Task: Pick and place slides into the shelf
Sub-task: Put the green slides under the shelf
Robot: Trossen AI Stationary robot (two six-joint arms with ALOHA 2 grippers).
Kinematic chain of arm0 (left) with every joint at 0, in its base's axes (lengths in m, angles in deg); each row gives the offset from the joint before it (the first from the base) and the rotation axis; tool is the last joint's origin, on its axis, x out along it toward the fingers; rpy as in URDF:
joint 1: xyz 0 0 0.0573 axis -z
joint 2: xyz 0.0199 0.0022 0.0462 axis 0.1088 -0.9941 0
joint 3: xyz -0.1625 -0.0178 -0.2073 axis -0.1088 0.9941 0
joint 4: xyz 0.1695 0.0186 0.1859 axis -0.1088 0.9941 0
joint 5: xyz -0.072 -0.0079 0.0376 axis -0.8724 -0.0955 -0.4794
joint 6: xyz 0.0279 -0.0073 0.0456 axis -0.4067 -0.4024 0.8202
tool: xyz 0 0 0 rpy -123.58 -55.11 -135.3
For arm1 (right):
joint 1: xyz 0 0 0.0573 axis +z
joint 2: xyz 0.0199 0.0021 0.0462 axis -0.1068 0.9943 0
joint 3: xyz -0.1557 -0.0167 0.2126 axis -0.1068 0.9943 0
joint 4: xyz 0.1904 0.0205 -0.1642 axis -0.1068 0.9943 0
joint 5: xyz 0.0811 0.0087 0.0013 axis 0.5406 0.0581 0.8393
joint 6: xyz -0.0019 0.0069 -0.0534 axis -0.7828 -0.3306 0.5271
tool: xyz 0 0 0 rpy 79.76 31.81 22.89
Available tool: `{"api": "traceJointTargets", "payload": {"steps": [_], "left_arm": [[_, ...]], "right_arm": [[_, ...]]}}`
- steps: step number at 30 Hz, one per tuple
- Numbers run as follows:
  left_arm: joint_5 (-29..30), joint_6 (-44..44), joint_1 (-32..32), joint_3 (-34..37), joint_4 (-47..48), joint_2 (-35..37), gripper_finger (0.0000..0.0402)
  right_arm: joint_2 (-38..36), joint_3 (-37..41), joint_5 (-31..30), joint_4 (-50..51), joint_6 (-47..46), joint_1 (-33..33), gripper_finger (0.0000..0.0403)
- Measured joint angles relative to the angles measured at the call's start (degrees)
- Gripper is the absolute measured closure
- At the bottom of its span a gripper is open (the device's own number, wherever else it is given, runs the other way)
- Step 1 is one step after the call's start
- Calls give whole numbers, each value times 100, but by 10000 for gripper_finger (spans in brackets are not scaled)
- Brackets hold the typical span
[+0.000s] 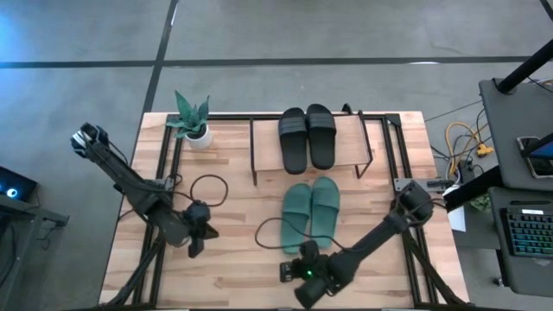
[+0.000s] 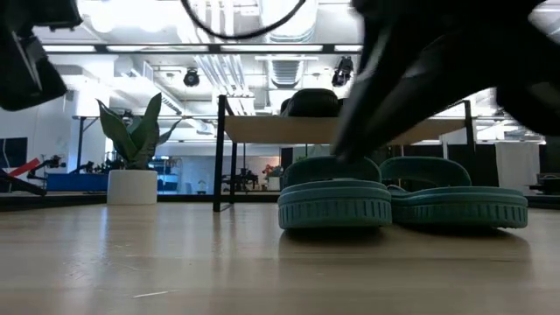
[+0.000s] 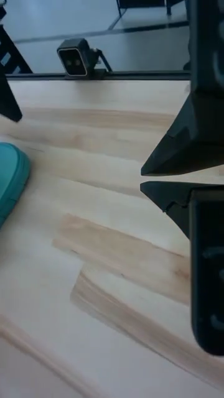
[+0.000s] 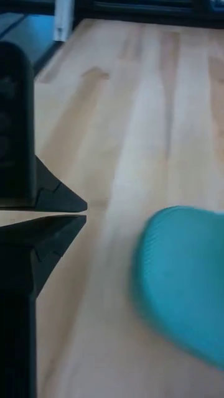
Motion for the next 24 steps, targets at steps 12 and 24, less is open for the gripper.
{"api": "traceJointTargets", "payload": {"steps": [12, 24], "left_arm": [[-151, 303, 14, 903, -23, 1357, 391], [-209, 868, 12, 1265, 9, 1981, 391]], "right_arm": [[109, -18, 266, 94, -79, -500, 390], [109, -20, 253, 1012, -544, -949, 390]]}}
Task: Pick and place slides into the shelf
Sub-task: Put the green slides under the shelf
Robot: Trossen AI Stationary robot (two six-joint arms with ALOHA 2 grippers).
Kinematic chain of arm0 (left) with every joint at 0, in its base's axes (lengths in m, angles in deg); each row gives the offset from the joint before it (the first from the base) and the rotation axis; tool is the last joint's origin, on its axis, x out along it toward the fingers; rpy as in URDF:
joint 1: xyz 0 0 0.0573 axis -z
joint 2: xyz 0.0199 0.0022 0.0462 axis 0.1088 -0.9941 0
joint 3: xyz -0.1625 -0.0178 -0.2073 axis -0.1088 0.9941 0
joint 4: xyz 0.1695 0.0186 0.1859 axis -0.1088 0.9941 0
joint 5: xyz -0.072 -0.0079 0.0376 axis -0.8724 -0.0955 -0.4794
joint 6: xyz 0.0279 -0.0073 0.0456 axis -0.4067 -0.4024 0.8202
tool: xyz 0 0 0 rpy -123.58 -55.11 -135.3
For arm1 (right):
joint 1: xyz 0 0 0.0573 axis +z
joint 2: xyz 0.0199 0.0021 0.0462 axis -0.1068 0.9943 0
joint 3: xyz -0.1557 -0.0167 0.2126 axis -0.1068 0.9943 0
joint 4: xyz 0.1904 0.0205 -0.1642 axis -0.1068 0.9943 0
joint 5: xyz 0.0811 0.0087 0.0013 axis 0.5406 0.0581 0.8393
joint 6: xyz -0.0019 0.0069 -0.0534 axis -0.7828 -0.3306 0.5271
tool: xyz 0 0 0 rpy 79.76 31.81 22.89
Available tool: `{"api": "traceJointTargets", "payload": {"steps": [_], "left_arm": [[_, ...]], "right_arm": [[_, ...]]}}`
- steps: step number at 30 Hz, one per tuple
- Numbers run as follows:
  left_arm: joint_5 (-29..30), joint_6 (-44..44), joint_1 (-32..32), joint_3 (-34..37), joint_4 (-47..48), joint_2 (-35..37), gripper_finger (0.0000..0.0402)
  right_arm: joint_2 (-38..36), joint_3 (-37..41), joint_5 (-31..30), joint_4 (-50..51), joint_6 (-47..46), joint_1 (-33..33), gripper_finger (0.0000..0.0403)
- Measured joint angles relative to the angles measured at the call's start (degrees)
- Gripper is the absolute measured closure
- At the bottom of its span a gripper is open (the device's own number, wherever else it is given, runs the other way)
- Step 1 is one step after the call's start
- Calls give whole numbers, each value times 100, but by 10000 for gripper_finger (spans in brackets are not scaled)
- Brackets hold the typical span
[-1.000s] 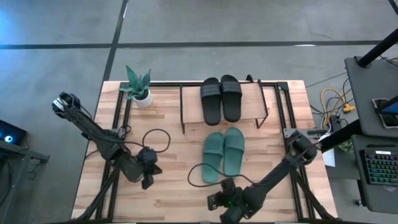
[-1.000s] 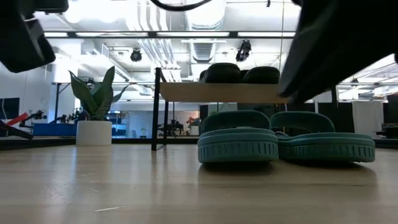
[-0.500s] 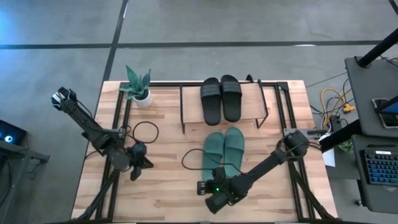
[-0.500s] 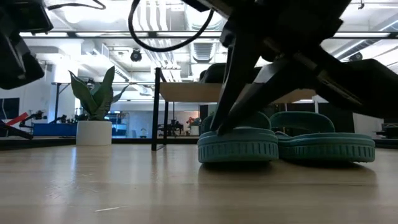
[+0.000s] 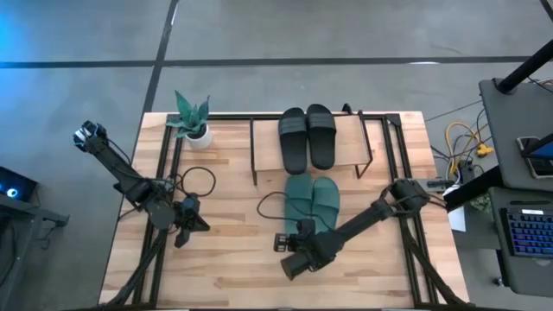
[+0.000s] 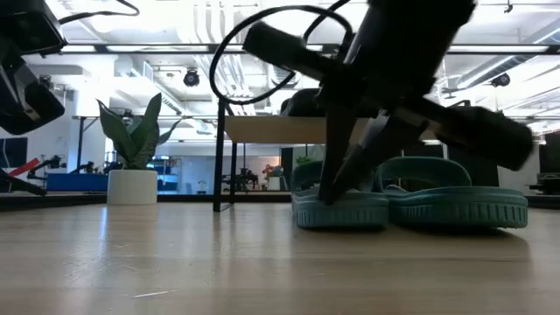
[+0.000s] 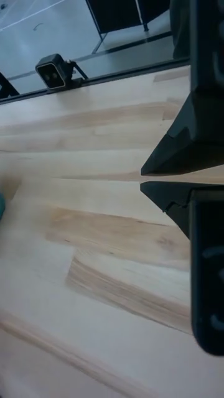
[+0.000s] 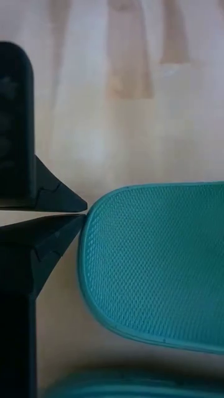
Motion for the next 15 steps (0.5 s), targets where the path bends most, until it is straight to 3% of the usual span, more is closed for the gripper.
{"api": "traceJointTargets", "payload": {"steps": [10, 15], "left_arm": [[-64, 6, 0, 92, -1, 181, 391], [-134, 8, 0, 92, -2, 153, 391]], "right_arm": [[0, -1, -19, 924, -235, -385, 390], [-11, -54, -173, 919, -154, -385, 390]]}}
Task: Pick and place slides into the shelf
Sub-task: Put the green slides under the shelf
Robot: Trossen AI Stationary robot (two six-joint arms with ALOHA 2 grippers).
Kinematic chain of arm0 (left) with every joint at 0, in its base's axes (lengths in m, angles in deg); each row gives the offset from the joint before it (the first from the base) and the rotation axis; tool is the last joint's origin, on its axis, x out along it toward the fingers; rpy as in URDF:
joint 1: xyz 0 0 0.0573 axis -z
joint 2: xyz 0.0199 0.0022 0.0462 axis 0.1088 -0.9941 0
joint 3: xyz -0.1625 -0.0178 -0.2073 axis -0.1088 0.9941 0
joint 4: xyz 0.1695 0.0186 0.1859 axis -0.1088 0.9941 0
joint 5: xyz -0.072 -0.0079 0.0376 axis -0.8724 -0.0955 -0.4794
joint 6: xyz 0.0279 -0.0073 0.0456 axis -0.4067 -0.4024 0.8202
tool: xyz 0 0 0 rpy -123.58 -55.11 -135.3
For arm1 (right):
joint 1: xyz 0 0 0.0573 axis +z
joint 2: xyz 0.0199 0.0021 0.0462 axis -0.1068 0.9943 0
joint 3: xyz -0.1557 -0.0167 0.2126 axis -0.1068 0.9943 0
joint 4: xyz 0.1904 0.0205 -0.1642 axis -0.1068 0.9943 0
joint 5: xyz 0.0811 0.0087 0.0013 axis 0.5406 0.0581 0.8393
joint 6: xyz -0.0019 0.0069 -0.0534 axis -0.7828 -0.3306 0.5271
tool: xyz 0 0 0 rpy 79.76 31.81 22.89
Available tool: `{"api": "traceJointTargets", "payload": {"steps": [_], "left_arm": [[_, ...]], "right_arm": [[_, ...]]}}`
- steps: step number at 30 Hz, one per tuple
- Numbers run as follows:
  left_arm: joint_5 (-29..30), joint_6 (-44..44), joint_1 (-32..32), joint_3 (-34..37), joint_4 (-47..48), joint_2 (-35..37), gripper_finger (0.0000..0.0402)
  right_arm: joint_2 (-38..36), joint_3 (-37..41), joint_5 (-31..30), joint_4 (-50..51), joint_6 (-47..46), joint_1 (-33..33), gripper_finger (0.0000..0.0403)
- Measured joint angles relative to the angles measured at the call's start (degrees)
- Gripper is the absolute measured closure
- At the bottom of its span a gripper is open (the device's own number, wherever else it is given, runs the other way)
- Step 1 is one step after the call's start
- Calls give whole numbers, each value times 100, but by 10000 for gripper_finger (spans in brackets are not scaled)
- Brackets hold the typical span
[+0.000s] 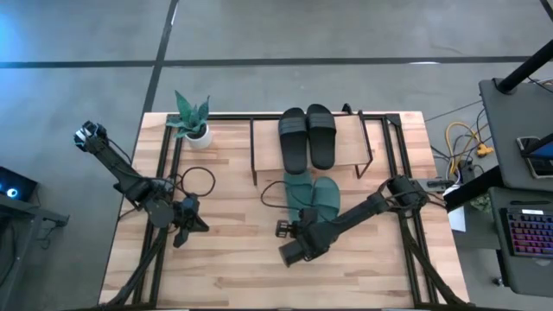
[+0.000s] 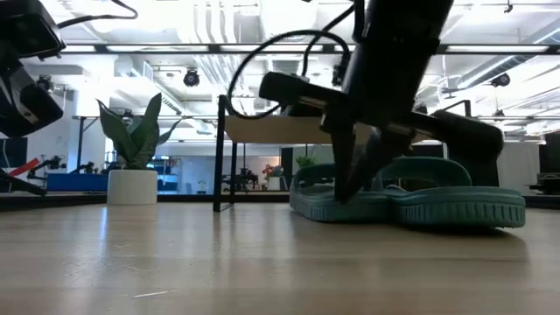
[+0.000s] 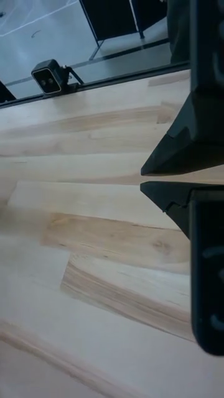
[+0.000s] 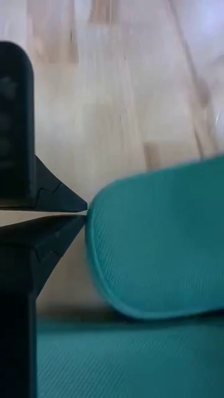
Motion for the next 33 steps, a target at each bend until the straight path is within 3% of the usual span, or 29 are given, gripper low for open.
{"api": "traceJointTargets", "payload": {"steps": [8, 11, 14, 20, 25, 33], "left_arm": [[-104, -1, -2, 0, -2, -68, 391], [-107, -1, -2, 0, -4, -66, 391], [-107, 0, -2, 0, -7, -94, 391], [-104, 42, -2, 0, -12, -143, 391], [-104, 34, -1, 0, -26, -158, 391], [-115, -11, -2, 0, -28, -158, 391]], "right_arm": [[-18, -725, -106, 33, 371, 367, 390], [-28, -890, -79, 121, 40, 639, 390], [-27, -922, 156, 428, -581, 889, 390], [9, -890, 1155, 1087, -686, 1053, 390], [7, -869, 1317, 1983, -691, 1042, 390], [7, -807, 1591, 1323, -318, 934, 390]]}}
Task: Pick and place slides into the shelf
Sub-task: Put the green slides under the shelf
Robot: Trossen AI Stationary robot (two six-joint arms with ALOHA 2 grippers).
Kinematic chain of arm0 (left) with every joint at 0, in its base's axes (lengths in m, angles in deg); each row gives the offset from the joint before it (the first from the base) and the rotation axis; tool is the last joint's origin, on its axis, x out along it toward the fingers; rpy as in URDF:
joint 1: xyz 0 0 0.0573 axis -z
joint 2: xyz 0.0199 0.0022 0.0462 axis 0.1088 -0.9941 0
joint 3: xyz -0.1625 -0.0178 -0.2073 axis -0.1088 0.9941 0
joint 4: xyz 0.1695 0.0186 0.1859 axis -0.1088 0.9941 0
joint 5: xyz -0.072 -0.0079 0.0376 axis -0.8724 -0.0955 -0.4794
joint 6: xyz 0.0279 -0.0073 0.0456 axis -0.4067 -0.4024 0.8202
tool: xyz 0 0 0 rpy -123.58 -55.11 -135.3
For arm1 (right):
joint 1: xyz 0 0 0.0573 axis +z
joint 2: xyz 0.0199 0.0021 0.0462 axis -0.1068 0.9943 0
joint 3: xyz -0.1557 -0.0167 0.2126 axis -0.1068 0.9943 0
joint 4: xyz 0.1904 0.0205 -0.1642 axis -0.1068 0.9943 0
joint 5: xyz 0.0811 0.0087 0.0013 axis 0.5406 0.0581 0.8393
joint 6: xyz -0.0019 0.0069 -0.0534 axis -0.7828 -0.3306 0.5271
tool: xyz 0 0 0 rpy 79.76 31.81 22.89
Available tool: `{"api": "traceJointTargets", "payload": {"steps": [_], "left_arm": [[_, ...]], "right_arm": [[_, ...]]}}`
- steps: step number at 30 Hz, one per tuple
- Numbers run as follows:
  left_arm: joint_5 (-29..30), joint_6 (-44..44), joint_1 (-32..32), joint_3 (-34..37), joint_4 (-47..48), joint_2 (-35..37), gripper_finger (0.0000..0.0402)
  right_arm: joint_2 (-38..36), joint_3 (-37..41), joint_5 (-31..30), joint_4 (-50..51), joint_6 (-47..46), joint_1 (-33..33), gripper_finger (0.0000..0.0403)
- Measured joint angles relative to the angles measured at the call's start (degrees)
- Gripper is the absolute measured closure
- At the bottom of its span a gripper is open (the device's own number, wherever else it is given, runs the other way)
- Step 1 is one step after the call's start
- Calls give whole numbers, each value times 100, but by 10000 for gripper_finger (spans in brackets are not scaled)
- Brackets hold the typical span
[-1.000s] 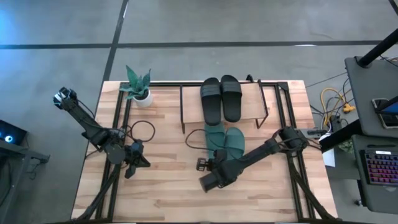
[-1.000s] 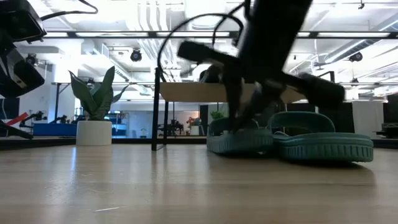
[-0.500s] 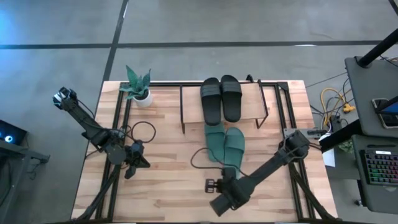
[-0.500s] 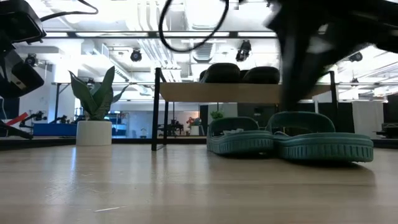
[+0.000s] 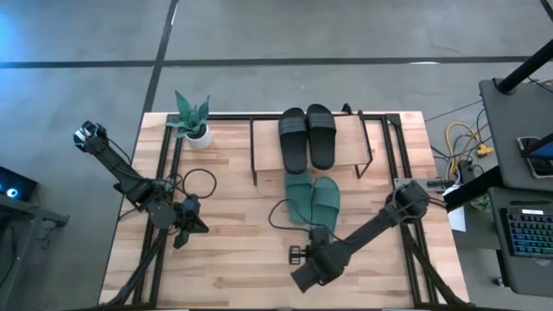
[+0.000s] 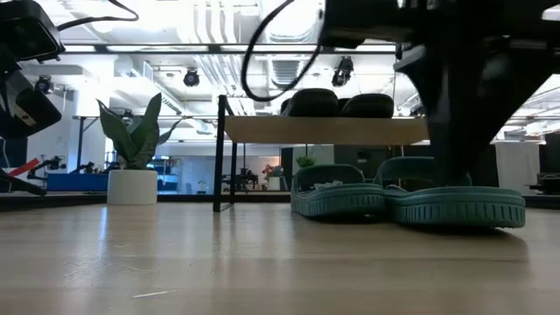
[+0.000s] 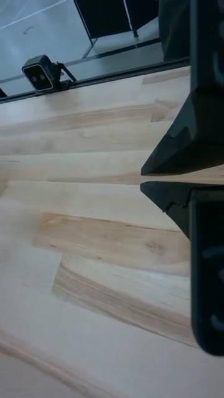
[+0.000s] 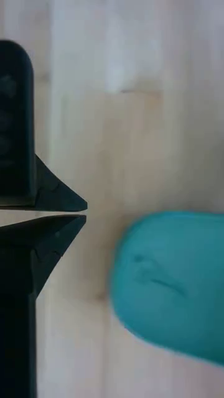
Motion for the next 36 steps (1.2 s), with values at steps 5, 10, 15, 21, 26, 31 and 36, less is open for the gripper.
{"api": "traceJointTargets", "payload": {"steps": [5, 10, 15, 21, 26, 31, 36], "left_arm": [[0, 19, 0, 0, 0, 0, 391], [22, 48, 0, 0, 4, -11, 391], [35, 48, 0, 11, 4, -11, 391], [35, 13, -4, 11, 6, -11, 391], [35, 9, -4, 11, 4, -11, 391], [35, 7, -4, 11, 6, -11, 391], [35, 0, -4, 11, 4, -11, 391]], "right_arm": [[0, 103, 115, -62, -89, 82, 390], [0, 361, 213, -120, -108, 86, 390], [2, 673, 299, 45, -46, 57, 390], [0, 777, 304, 763, -25, -38, 390], [-4, 850, -16, 1008, 20, -262, 390], [-4, 950, -260, 976, 322, -568, 390], [-4, 1137, -313, 1014, 698, -910, 390]]}}
